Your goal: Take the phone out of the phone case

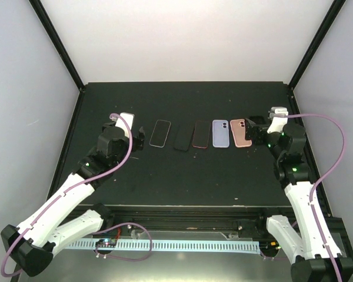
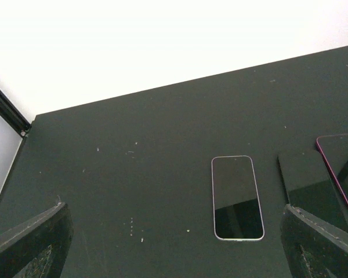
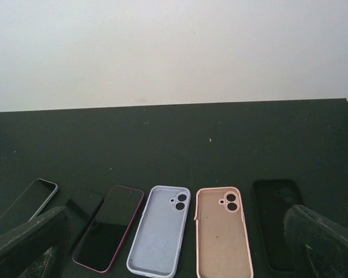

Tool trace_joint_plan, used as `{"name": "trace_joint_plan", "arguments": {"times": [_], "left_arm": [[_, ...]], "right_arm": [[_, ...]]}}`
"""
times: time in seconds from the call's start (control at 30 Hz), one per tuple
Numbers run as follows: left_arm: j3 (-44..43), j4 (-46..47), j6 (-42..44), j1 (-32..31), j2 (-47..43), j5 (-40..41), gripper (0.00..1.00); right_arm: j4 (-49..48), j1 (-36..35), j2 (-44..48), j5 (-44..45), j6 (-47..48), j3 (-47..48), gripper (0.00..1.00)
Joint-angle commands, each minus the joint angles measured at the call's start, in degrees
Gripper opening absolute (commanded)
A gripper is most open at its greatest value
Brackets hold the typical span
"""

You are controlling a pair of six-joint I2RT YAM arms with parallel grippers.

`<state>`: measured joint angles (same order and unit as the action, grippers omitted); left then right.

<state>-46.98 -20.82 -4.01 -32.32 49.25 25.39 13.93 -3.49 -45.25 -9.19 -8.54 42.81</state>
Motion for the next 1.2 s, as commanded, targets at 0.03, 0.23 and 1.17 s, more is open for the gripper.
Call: {"name": "trace_joint_plan", "arguments": {"times": [0.03,0.23,1.17], "left_arm": [[-0.9,1.8,1.5,0.3,0.2,1.1,0.99],[-1.0,1.8,1.6,0.3,0.1,1.5,0.99],[-0.8,1.4,1.8,0.3,0.3,2.6,0.99]], "right_arm": [[0.3,0.2,0.9,0.3,-2.0,3.2,1.00],[2.9,0.2,0.9,-0.3,-1.0,5.6,1.00],[1.7,0.1,1.2,-6.1,3.2,3.6,1.00]]}}
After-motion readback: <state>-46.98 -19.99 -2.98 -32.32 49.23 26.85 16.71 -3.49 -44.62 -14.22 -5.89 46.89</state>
